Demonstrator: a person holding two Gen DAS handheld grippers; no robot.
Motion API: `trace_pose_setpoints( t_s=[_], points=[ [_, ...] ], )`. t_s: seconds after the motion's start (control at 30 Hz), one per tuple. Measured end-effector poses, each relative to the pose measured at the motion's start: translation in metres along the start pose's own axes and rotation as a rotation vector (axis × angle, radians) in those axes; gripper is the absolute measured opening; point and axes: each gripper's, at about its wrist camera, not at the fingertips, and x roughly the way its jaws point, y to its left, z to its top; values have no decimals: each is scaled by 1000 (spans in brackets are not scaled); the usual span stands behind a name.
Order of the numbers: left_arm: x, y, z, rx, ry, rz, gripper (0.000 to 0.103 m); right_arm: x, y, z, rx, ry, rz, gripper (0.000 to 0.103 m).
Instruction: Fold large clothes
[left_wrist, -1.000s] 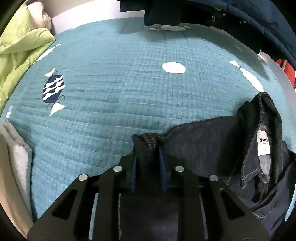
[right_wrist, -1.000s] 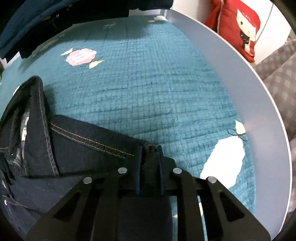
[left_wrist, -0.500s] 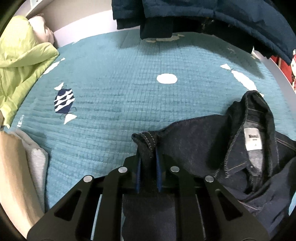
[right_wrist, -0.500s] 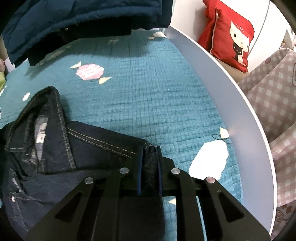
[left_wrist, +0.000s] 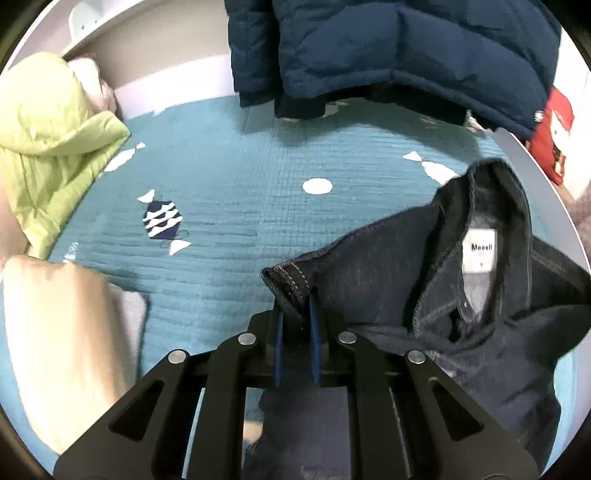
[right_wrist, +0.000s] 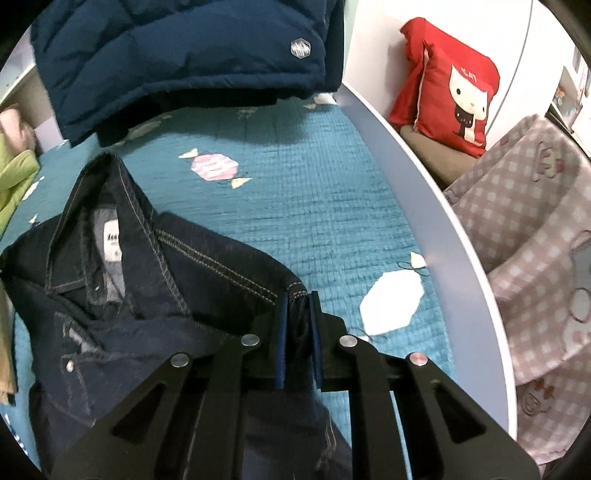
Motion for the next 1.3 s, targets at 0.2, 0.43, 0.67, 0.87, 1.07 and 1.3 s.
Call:
trace_pose_setpoints(
  t_s=[0.2,0.43,0.67,0.87,1.07,1.3],
  points=[
    [-59,-2,-16,53,-22,-5,10,-54,-8,-21,-7,-18,13,9],
    [-119,4,-45,109,-41,-24,10,-106,-21,-57,-21,-28,34,8],
    [-171,25,-113,155,-51,-71,10,-162,-38,-120,-44,-42,70,8],
    [-188,46,-200,182,2,-112,10,-182,-45,-200,-28,7,101,8],
    [-164,42,-325,255,141,-138,12,-143,-43,-311,42,218,103,5],
    [-138,42,-402,248,290,-125,4,-130,-65,-360,240,298,153,5]
  ],
)
